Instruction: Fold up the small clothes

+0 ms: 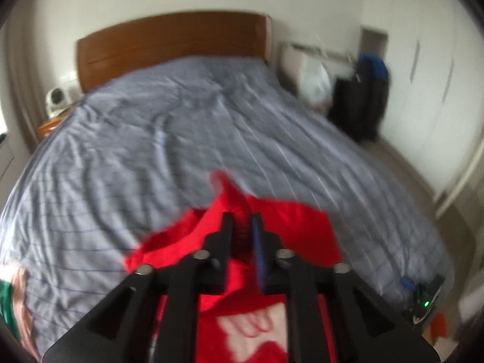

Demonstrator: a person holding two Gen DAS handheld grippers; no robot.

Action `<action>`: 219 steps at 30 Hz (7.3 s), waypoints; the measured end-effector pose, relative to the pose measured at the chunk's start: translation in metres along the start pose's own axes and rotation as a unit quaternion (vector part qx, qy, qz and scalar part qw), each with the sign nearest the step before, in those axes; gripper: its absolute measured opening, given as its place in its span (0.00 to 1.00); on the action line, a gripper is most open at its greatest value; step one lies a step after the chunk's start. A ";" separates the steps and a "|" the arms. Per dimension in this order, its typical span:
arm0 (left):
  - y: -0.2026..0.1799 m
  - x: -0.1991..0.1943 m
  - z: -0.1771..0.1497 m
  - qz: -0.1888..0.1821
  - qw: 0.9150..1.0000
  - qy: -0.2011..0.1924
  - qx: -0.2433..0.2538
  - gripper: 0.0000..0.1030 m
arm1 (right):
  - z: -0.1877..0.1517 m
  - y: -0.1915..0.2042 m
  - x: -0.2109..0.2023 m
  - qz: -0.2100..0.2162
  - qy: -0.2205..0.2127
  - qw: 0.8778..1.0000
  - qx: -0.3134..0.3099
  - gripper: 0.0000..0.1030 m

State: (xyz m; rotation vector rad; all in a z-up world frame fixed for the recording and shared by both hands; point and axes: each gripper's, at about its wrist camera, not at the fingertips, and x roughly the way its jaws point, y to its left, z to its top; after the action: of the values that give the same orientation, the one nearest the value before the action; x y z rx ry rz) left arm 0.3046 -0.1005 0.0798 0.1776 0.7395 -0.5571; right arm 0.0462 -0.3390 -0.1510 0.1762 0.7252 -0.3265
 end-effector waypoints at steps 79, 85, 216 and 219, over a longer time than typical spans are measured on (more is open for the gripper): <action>0.163 0.024 -0.299 0.215 0.961 0.017 -0.173 1.00 | -0.004 0.009 0.008 -0.032 -0.001 0.999 -0.018 0.99; 0.163 0.024 -0.300 0.215 0.961 0.017 -0.173 1.00 | -0.004 0.013 0.006 -0.042 0.000 0.999 -0.026 0.99; 0.073 -0.048 -0.336 0.064 0.975 0.127 -0.173 0.95 | -0.053 0.066 -0.080 0.264 0.184 0.945 0.053 0.79; 0.062 -0.050 -0.338 0.048 0.975 0.141 -0.167 0.75 | -0.055 0.078 -0.082 0.297 0.196 0.934 0.049 0.72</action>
State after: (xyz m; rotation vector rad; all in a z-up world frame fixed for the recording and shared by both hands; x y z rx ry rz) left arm 0.1091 0.0881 -0.1356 -0.0223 1.0832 -0.3097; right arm -0.0179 -0.2322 -0.1323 0.5530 1.0085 0.2618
